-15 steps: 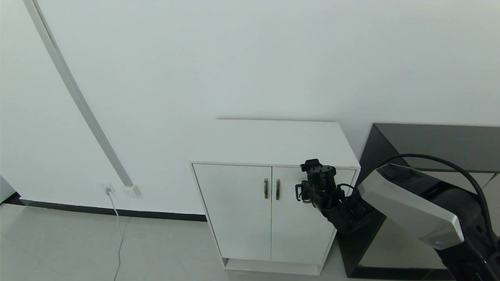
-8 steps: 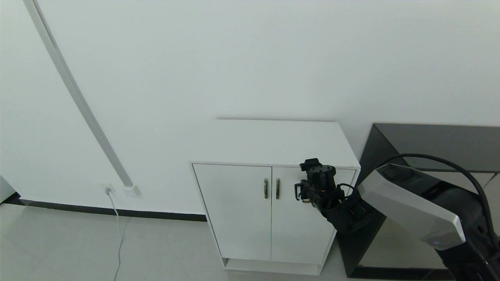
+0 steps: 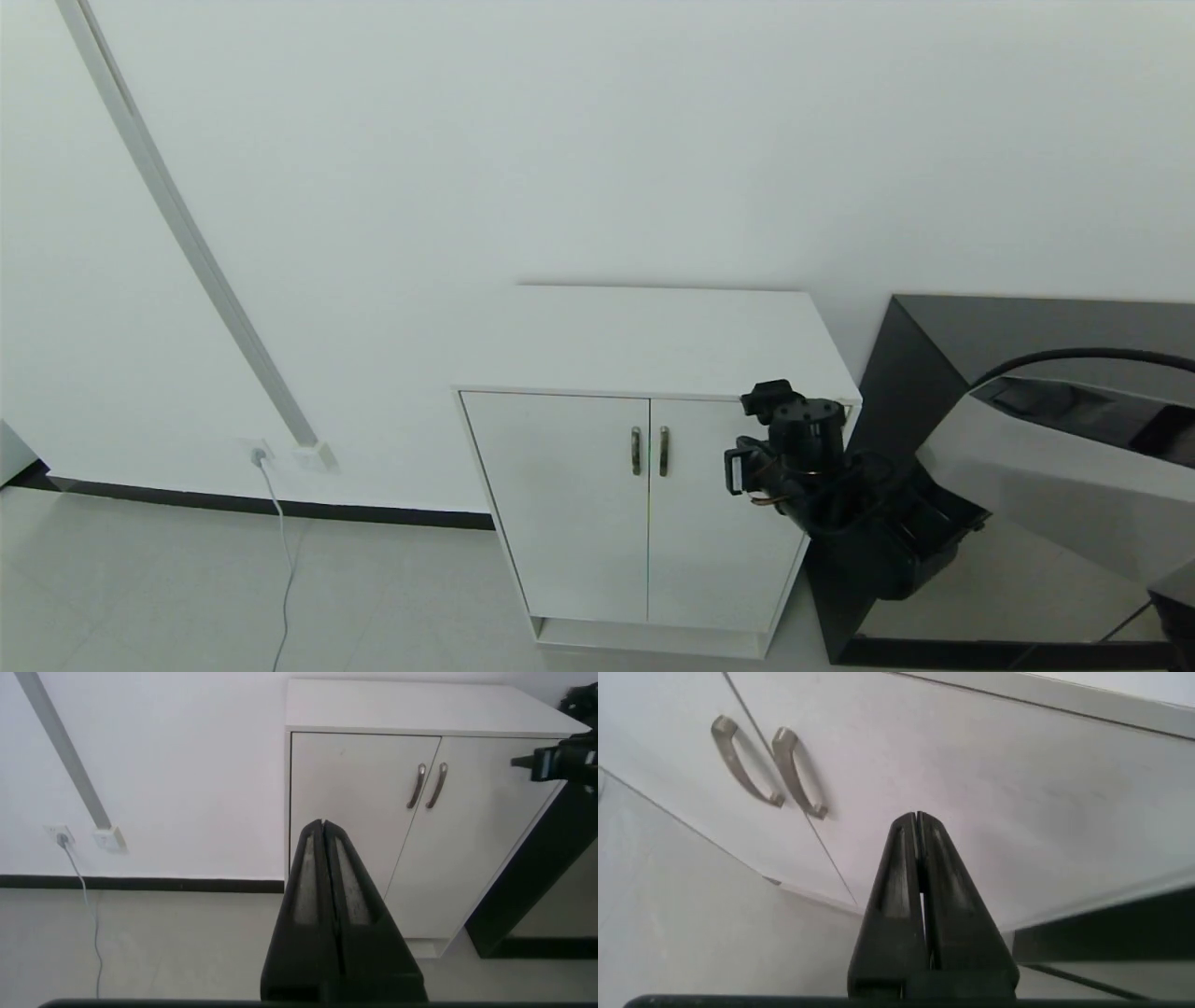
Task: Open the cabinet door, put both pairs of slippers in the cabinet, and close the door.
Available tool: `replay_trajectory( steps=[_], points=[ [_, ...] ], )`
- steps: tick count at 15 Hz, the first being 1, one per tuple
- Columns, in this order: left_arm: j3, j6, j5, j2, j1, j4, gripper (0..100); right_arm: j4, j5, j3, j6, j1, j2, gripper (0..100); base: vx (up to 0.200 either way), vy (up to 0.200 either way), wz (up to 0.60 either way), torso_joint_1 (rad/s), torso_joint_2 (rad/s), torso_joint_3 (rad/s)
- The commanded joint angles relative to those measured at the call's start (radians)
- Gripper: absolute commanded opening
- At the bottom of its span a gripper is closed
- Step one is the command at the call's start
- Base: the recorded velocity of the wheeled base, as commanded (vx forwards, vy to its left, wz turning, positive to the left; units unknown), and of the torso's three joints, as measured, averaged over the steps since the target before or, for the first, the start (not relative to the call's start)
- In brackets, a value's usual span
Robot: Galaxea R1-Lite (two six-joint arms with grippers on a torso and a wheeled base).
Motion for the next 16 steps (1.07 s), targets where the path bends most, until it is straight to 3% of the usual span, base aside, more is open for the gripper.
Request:
replay_trajectory(
  steps=[1,7,13,16],
  points=[
    [0.0,0.0,-0.001,0.001,0.0,0.0,0,-0.088,0.0,0.183,-0.002,-0.034,-0.168,0,0.0,0.0,0.0,0.0,0.0,0.0],
    [0.0,0.0,-0.001,0.001,0.0,0.0,0,-0.232,-0.001,0.492,-0.003,-0.158,-0.329,0,0.0,0.0,0.0,0.0,0.0,0.0],
    [0.0,0.0,-0.001,0.001,0.0,0.0,0,-0.237,-0.066,0.674,-0.005,-0.287,-0.474,0,0.0,0.0,0.0,0.0,0.0,0.0],
    [0.0,0.002,-0.001,0.001,0.0,0.0,0,-0.238,-0.066,0.785,-0.003,-0.309,-0.56,0,0.0,0.0,0.0,0.0,0.0,0.0]
  ],
)
